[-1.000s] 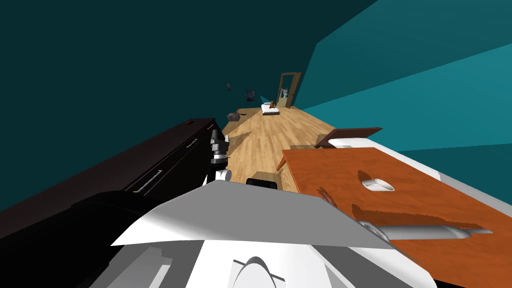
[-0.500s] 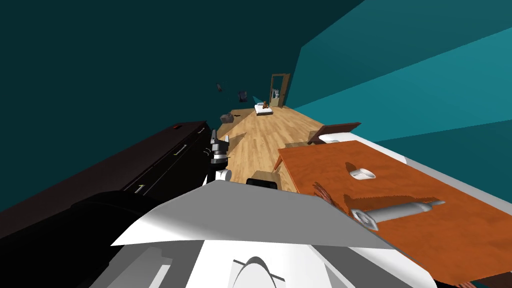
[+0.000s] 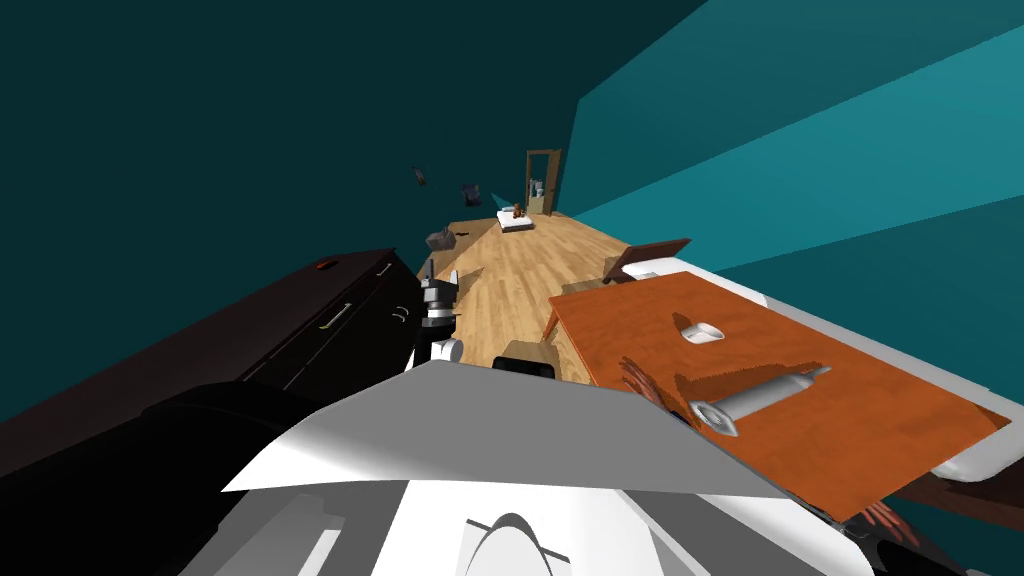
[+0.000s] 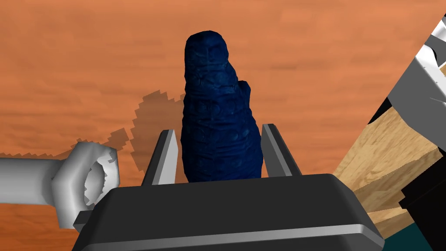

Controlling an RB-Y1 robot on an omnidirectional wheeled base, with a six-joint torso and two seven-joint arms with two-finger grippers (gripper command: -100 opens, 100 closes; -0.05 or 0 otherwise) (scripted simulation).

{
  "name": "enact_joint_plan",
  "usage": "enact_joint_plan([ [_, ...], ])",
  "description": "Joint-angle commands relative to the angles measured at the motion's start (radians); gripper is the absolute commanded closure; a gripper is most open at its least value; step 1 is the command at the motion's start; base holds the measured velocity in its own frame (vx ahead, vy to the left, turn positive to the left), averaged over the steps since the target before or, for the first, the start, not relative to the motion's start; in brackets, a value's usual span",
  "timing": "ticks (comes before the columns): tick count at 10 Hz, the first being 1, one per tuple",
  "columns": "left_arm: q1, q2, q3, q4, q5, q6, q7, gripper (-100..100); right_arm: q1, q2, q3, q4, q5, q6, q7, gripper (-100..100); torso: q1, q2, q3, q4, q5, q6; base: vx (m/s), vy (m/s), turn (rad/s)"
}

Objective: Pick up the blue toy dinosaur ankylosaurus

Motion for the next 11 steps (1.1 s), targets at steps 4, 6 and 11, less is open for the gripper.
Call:
enact_joint_plan([
  [4,0.0,0.0,0.0,0.0,0.0,0.0,0.0,0,-0.05,-0.012,-0.026,0.003,0.124,-0.02,-0.047,100,0.001,0.001,0.001,0.0,0.001,0.0,0.035,0.018,-0.174],
  [6,0.0,0.0,0.0,0.0,0.0,0.0,0.0,0,-0.061,-0.012,-0.026,0.025,0.183,-0.02,-0.047,100,0.001,0.001,0.0,0.0,0.0,-0.002,0.016,0.012,0.002],
  [11,0.0,0.0,0.0,0.0,0.0,0.0,0.0,0,-0.117,-0.025,-0.046,0.049,0.281,-0.041,-0.09,100,0.001,0.002,0.001,0.001,0.002,-0.002,0.026,0.016,-0.135],
])
